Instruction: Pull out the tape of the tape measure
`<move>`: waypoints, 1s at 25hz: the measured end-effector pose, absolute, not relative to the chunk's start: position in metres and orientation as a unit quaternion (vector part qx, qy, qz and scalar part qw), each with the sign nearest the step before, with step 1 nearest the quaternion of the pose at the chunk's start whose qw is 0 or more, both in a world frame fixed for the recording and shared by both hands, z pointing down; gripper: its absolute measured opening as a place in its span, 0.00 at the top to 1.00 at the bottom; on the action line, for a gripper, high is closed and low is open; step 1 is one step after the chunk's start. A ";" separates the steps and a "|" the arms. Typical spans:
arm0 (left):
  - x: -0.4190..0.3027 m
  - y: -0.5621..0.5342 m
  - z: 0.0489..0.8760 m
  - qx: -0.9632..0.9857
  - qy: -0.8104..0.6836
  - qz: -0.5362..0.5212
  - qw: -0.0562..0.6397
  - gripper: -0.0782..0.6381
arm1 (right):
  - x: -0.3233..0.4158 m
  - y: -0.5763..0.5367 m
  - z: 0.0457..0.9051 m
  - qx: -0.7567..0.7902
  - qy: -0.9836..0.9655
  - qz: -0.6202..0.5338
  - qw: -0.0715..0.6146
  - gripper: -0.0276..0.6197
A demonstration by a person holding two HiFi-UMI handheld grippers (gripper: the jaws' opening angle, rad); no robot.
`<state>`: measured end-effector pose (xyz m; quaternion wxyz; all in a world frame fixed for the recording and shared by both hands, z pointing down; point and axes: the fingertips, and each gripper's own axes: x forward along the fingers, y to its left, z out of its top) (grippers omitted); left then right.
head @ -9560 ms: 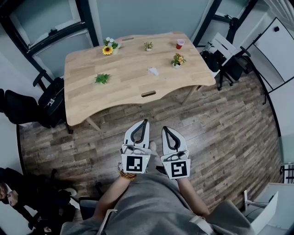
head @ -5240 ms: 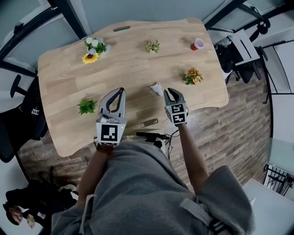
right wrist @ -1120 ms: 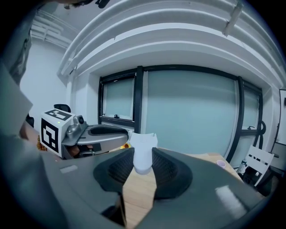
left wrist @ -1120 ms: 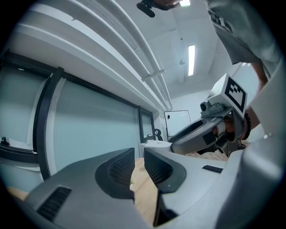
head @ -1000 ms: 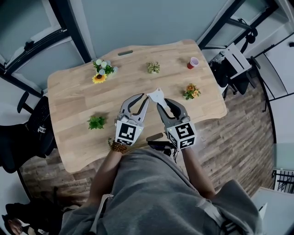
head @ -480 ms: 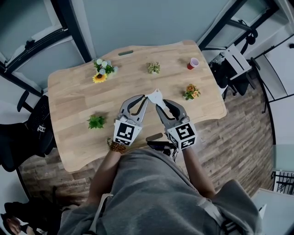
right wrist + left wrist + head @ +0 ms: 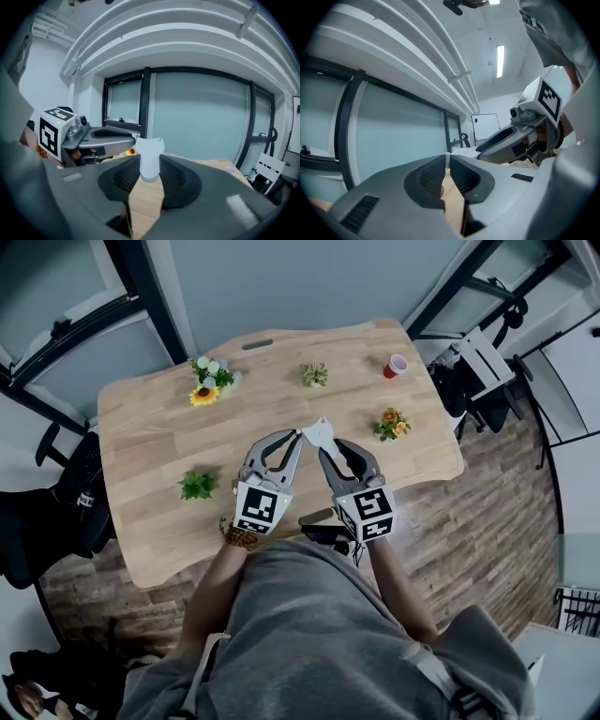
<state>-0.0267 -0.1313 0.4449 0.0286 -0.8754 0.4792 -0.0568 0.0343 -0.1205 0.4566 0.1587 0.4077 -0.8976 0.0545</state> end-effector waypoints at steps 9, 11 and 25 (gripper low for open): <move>-0.023 -0.132 0.446 -0.879 0.471 -0.065 0.029 0.84 | 0.049 -0.134 0.462 0.431 -0.885 0.090 0.153 0.75; -0.022 -0.131 0.447 -0.880 0.469 -0.068 0.028 0.84 | 0.049 -0.134 0.464 0.433 -0.883 0.095 0.153 0.75; -0.024 -0.127 0.455 -0.879 0.471 -0.080 0.014 0.84 | 0.051 -0.134 0.476 0.442 -0.875 0.117 0.157 0.75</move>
